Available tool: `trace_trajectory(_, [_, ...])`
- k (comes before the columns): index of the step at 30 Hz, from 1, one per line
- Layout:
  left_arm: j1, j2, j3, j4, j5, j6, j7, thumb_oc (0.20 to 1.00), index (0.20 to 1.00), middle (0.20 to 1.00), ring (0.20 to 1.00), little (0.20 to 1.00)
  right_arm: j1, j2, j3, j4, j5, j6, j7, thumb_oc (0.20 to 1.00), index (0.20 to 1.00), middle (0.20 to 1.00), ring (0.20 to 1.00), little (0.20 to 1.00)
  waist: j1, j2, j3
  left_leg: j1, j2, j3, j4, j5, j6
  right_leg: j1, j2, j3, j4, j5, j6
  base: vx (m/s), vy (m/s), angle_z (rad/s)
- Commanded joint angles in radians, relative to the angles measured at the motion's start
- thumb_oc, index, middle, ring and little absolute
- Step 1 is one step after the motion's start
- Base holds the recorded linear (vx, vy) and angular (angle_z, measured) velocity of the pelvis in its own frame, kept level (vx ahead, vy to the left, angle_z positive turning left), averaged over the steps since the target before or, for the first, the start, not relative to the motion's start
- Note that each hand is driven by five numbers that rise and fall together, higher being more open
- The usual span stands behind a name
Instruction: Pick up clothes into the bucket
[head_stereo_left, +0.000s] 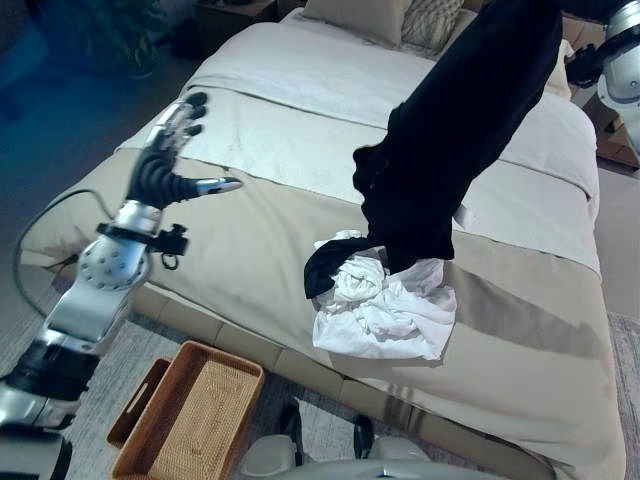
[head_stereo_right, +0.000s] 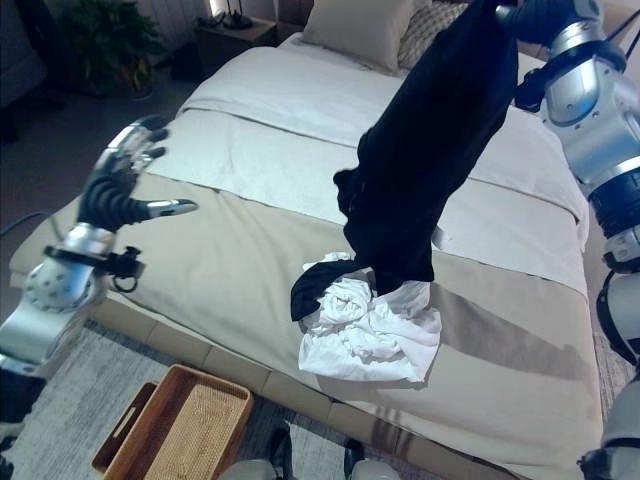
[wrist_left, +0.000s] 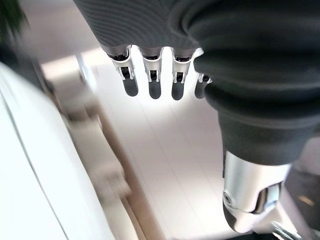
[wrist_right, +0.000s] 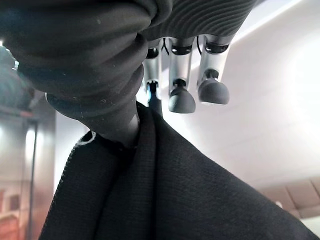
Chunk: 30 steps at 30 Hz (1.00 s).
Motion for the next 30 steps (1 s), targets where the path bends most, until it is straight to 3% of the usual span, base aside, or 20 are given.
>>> trace_trajectory(1, [-0.094, 0.032, -0.062, 0.023, -0.054, -0.024, -0.031, 1.0, 1.0, 1.0, 1.0, 1.0, -0.056, -0.036, 0.035, -0.042, 0.07, -0.043, 0.014, 0.2, 0.2, 0.2, 0.2, 0.2, -0.02, -0.029, -0.101, 0.003, -0.011, -0.008, 0.082, -0.098, 0.025, -0.056, -0.032, 0.008, 0.05, 0.046, 0.055, 0.05, -0.024, -0.04])
trace_trajectory(2, [-0.204, 0.013, -0.166, 0.083, -0.071, -0.014, -0.036, 1.0, 1.0, 1.0, 1.0, 1.0, -0.058, -0.027, 0.054, -0.048, 0.1, -0.045, 0.025, 0.2, 0.2, 0.2, 0.2, 0.2, -0.031, -0.026, -0.113, 0.01, -0.01, -0.005, 0.079, -0.097, 0.024, -0.049, -0.033, 0.008, 0.044, 0.05, 0.057, 0.02, -0.015, -0.12])
trace_trajectory(4, [-0.268, -0.005, -0.232, 0.119, -0.083, -0.012, -0.041, 1.0, 1.0, 1.0, 1.0, 1.0, -0.062, -0.03, 0.071, -0.059, 0.102, -0.047, 0.037, 0.2, 0.2, 0.2, 0.2, 0.2, -0.03, -0.026, -0.114, 0.014, -0.009, -0.002, 0.077, -0.096, 0.022, -0.044, -0.033, 0.009, 0.041, 0.052, 0.057, 0.02, -0.017, -0.06])
trace_trajectory(5, [-0.349, -0.052, -0.306, 0.188, -0.095, 0.0, -0.039, 1.0, 1.0, 1.0, 1.0, 1.0, -0.066, -0.022, 0.085, -0.074, 0.121, -0.05, 0.044, 0.2, 0.2, 0.2, 0.2, 0.2, -0.038, -0.024, -0.121, 0.019, -0.008, 0.001, 0.071, -0.092, 0.021, -0.039, -0.032, 0.011, 0.035, 0.055, 0.058, 0.01, -0.015, -0.08])
trace_trajectory(6, [-0.355, -0.055, -0.311, 0.192, -0.096, -0.002, -0.039, 1.0, 1.0, 1.0, 1.0, 1.0, -0.066, -0.024, 0.084, -0.073, 0.121, -0.05, 0.045, 0.2, 0.2, 0.2, 0.2, 0.2, -0.036, -0.024, -0.12, 0.02, -0.008, 0.001, 0.07, -0.092, 0.021, -0.038, -0.032, 0.011, 0.034, 0.055, 0.058, 0.0, -0.017, -0.18])
trace_trajectory(7, [-0.406, -0.11, -0.354, 0.254, -0.109, 0.009, -0.033, 1.0, 1.0, 1.0, 1.0, 1.0, -0.059, -0.02, 0.086, -0.093, 0.149, -0.057, 0.048, 0.2, 0.2, 0.2, 0.2, 0.2, -0.041, -0.022, -0.123, 0.025, -0.006, 0.002, 0.063, -0.089, 0.02, -0.036, -0.031, 0.009, 0.032, 0.056, 0.059, 0.0, -0.008, -0.15])
trace_trajectory(8, [-0.409, -0.111, -0.357, 0.256, -0.11, 0.008, -0.033, 1.0, 1.0, 1.0, 1.0, 1.0, -0.058, -0.021, 0.085, -0.093, 0.149, -0.056, 0.048, 0.2, 0.2, 0.2, 0.2, 0.2, -0.04, -0.023, -0.122, 0.026, -0.006, 0.002, 0.063, -0.088, 0.02, -0.035, -0.031, 0.009, 0.032, 0.056, 0.059, 0.0, -0.01, -0.09])
trace_trajectory(12, [-0.504, -0.264, -0.399, 0.419, -0.092, 0.035, 0.011, 1.0, 1.0, 1.0, 1.0, 1.0, -0.032, -0.016, 0.064, -0.2, 0.194, -0.074, 0.049, 0.2, 0.2, 0.2, 0.2, 0.2, -0.057, -0.022, -0.125, 0.031, -0.006, 0.002, 0.059, -0.085, 0.019, -0.031, -0.034, 0.002, 0.033, 0.056, 0.062, 0.0, -0.005, -0.02])
trace_trajectory(17, [-0.573, -0.393, -0.406, 0.545, -0.085, 0.055, 0.038, 1.0, 1.0, 1.0, 1.0, 1.0, 0.0, -0.02, 0.031, -0.336, 0.252, -0.101, 0.061, 0.2, 0.2, 0.2, 0.2, 0.2, -0.066, -0.019, -0.121, 0.033, -0.006, 0.004, 0.062, -0.087, 0.019, -0.027, -0.036, 0.001, 0.038, 0.051, 0.062, 0.0, 0.0, 0.0])
trace_trajectory(26, [-0.666, -0.395, -0.516, 0.51, -0.261, 0.073, -0.023, 1.0, 1.0, 1.0, 1.0, 1.0, 0.03, -0.039, 0.034, -0.502, 0.308, -0.121, 0.085, 0.2, 0.2, 0.2, 0.2, 0.2, -0.067, -0.007, -0.113, 0.027, -0.01, 0.005, 0.079, -0.093, 0.021, -0.029, -0.041, 0.001, 0.036, 0.056, 0.066, 0.0, 0.0, 0.0])
trace_trajectory(29, [-0.693, -0.363, -0.572, 0.463, -0.346, 0.082, -0.06, 1.0, 1.0, 1.0, 1.0, 1.0, 0.041, -0.043, 0.038, -0.543, 0.341, -0.132, 0.092, 0.2, 0.2, 0.2, 0.2, 0.2, -0.066, -0.003, -0.114, 0.026, -0.011, 0.0, 0.078, -0.091, 0.019, -0.026, -0.041, -0.005, 0.035, 0.054, 0.066, 0.0, 0.0, 0.0])
trace_trajectory(30, [-0.722, -0.322, -0.635, 0.408, -0.445, 0.099, -0.128, 1.0, 1.0, 1.0, 1.0, 1.0, 0.051, -0.048, 0.044, -0.57, 0.363, -0.141, 0.108, 0.2, 0.2, 0.2, 0.2, 0.2, -0.068, 0.002, -0.117, 0.026, -0.013, -0.002, 0.072, -0.087, 0.017, -0.023, -0.042, -0.009, 0.031, 0.056, 0.067, 0.0, 0.0, 0.0])
